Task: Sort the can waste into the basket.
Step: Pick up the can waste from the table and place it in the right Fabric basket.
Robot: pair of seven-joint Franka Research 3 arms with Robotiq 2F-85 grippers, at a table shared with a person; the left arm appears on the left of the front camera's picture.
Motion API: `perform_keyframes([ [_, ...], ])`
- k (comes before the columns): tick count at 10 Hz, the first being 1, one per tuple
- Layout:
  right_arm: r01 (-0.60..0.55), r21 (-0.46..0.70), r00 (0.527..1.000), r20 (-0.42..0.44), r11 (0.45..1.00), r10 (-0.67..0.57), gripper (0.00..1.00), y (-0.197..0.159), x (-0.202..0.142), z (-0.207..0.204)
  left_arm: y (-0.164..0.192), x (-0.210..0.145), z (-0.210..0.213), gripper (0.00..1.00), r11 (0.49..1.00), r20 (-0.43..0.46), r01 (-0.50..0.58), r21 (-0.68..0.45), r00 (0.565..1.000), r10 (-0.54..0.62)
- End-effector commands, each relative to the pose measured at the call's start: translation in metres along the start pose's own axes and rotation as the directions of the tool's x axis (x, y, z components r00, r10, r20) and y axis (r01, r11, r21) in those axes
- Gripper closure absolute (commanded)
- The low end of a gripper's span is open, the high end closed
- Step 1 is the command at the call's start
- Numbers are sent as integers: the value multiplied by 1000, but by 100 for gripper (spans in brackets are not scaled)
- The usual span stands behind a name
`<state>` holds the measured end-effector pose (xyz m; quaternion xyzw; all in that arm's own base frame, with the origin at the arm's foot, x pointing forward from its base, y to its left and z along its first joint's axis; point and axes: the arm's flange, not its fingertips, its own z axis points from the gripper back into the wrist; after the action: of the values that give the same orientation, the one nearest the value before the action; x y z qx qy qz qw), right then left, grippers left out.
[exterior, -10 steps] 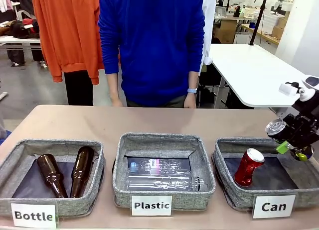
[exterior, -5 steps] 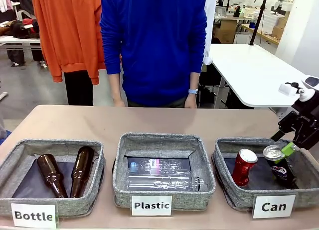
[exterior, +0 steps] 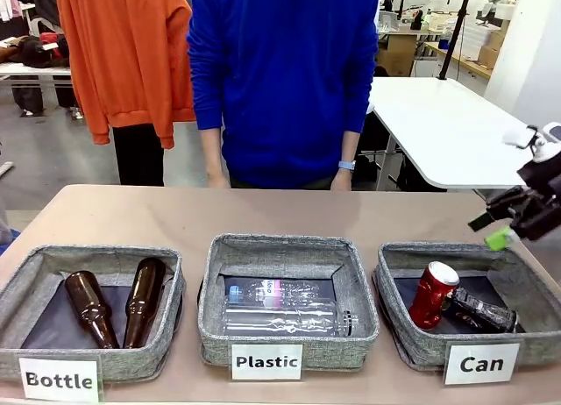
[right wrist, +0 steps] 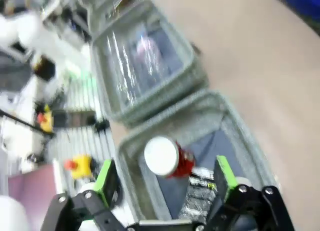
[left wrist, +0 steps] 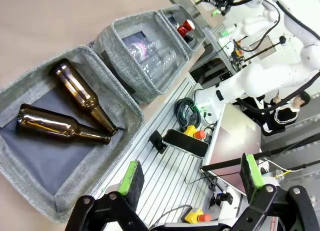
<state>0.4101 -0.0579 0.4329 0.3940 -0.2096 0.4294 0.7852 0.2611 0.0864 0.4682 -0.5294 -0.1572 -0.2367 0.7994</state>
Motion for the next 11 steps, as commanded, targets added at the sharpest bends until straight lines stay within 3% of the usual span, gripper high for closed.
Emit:
perform_keyframes([
  [1,430,149,728,526,891,-439,0,-15,25,18,-2,-1,1,0,1000,2,6,-9,1000,-6],
  [2,530,253,611,548,810,-571,0,-26,26,23,-2,-1,1,0,1000,2,6,-9,1000,-6],
  [3,603,290,527,556,743,-643,0,-37,26,25,-2,-1,1,0,1000,2,6,-9,1000,-6],
  [4,637,295,490,557,712,-670,0,-43,25,26,-2,-1,1,0,1000,2,6,-9,1000,-6],
  [6,650,247,515,552,719,-656,0,-53,26,21,-2,-1,1,0,1000,2,6,-9,1000,-6],
  [7,578,221,674,412,785,-613,0,-52,13,32,-2,-1,1,0,1000,2,6,-9,1000,-6],
  [11,578,221,674,412,785,-613,0,-52,13,32,-2,-1,1,0,1000,2,6,-9,1000,-6],
])
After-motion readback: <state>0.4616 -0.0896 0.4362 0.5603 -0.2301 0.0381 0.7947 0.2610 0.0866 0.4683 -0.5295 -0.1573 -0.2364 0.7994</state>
